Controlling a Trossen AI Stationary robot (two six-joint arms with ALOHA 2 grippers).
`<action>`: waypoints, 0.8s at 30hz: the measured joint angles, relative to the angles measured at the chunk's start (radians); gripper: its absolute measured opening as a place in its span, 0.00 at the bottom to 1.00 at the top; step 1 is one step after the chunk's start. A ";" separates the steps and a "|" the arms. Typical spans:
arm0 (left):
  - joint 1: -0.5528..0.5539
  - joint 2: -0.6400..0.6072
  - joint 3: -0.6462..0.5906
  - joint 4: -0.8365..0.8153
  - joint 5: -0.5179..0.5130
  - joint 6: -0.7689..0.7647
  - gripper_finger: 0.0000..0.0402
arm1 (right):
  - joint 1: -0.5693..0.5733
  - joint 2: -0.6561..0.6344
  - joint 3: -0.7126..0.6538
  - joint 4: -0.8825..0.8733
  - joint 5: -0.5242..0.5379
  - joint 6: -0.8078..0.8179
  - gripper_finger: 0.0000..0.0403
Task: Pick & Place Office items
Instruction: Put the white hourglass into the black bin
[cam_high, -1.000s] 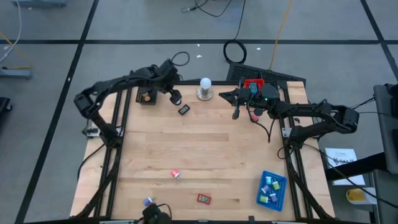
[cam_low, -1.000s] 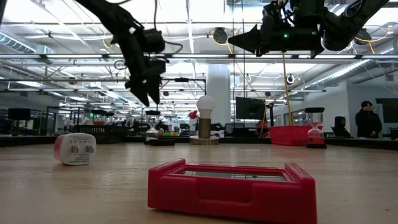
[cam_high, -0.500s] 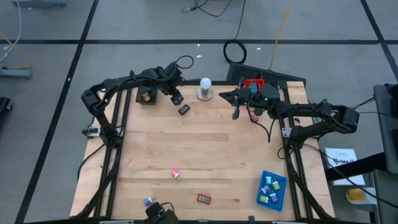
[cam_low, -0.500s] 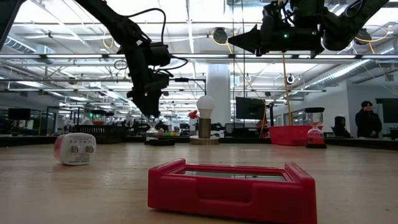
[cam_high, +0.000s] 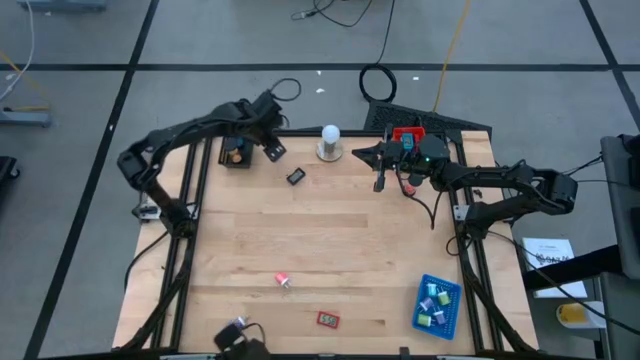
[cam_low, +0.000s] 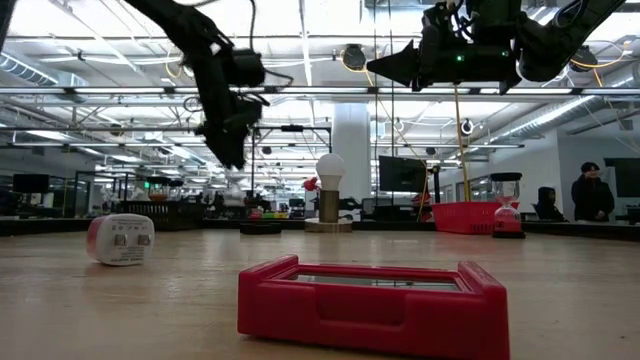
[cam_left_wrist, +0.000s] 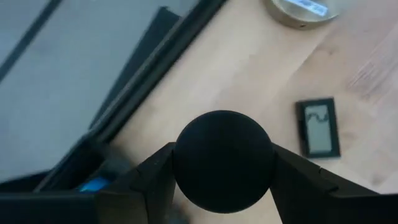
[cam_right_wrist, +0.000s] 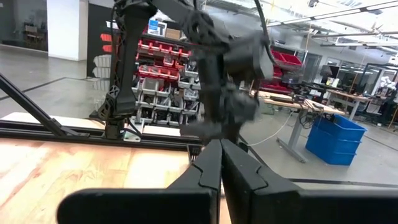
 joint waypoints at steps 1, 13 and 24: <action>0.004 -0.026 0.000 -0.020 -0.017 -0.011 0.54 | 0.000 0.000 0.000 -0.001 0.000 0.000 0.00; 0.134 -0.202 -0.110 -0.065 -0.109 -0.131 0.54 | 0.000 0.000 0.000 -0.006 -0.001 0.000 0.00; 0.218 -0.202 -0.219 0.050 -0.127 -0.129 0.54 | 0.000 0.000 0.000 -0.004 -0.001 0.001 0.00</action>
